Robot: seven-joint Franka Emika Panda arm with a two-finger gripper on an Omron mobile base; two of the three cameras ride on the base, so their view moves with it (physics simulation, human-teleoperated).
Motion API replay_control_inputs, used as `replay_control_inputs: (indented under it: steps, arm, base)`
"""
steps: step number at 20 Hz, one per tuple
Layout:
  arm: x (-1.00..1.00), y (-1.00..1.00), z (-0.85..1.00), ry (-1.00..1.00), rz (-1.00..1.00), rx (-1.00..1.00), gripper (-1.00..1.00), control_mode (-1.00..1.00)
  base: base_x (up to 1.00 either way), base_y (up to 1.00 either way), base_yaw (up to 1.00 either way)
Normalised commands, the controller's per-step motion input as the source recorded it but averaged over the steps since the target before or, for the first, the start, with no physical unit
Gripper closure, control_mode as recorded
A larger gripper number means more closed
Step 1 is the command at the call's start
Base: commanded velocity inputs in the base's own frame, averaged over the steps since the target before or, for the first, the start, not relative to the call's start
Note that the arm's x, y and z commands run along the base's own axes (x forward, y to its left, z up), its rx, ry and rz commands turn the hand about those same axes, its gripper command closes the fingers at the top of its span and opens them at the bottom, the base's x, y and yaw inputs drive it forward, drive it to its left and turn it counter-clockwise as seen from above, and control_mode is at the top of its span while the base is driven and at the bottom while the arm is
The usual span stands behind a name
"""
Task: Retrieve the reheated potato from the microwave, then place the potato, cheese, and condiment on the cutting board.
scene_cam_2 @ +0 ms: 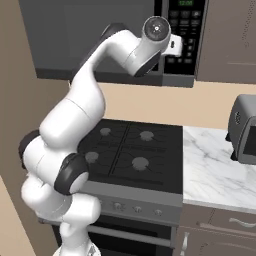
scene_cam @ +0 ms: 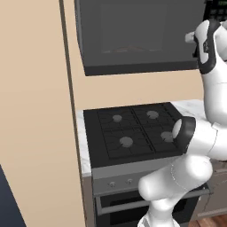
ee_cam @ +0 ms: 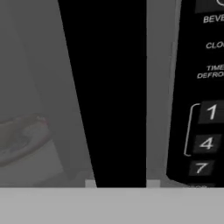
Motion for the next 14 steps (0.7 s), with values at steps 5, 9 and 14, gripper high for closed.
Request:
replay_control_inputs:
  steps: [5,9,14]
  arm:
    - [-0.62,0.25,0.0,-0.12,0.04,0.0,1.0,-1.0]
    - [-0.82,0.22,0.01,-0.02,0.08,0.01,1.0,-1.0]
    - [-0.85,0.23,0.11,0.02,0.03,0.02,1.0,-1.0]
  base:
    - [0.0,0.0,0.0]
    - [0.0,0.0,0.0]
    - [0.0,0.0,0.0]
